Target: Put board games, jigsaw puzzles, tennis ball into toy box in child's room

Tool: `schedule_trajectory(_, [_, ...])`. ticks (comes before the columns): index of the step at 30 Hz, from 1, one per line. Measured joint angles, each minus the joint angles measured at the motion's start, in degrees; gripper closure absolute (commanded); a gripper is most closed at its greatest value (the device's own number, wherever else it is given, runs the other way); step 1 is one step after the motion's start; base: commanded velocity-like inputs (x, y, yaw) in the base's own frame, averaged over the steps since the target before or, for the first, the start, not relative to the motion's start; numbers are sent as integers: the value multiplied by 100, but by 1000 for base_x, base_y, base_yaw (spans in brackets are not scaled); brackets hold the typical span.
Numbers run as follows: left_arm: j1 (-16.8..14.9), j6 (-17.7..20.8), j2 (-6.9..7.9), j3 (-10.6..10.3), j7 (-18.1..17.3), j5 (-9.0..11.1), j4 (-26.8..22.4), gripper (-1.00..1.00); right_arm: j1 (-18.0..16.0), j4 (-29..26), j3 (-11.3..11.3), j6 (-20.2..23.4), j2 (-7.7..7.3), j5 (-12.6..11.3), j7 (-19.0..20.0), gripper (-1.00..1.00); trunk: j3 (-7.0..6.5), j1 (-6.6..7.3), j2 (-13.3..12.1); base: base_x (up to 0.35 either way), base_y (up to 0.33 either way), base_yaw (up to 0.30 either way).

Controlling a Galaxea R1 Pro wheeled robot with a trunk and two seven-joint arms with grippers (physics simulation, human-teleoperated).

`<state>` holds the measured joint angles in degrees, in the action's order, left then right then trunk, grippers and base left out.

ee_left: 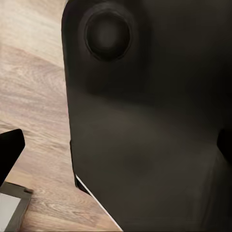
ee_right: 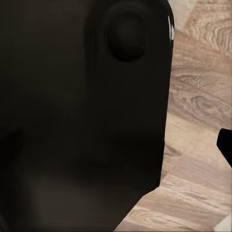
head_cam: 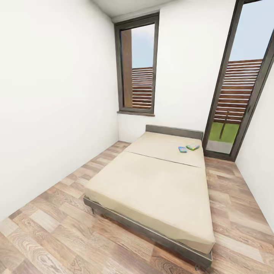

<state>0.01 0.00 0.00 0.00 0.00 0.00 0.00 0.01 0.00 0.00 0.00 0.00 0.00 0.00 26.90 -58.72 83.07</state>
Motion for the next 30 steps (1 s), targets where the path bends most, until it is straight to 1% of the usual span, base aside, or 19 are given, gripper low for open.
schedule_trajectory(2, [64, -3, 64, -7, -8, -12, -32, -100, -65, -65, 7, -30, 64, -29, -7, -100, -2, 0, -1, 0, 0, 0])
schedule_trajectory(4, [86, -2, 116, -7, -8, -13, -32, -100, -130, -70, 7, -28, 71, -31, -6, -100, -2, -1, -1, 0, 0, 0])
schedule_trajectory(30, [86, -2, 117, -7, -8, -13, -32, -100, -147, -70, 6, -28, 71, -32, -6, -100, -2, 0, -1, 0, 0, 0])
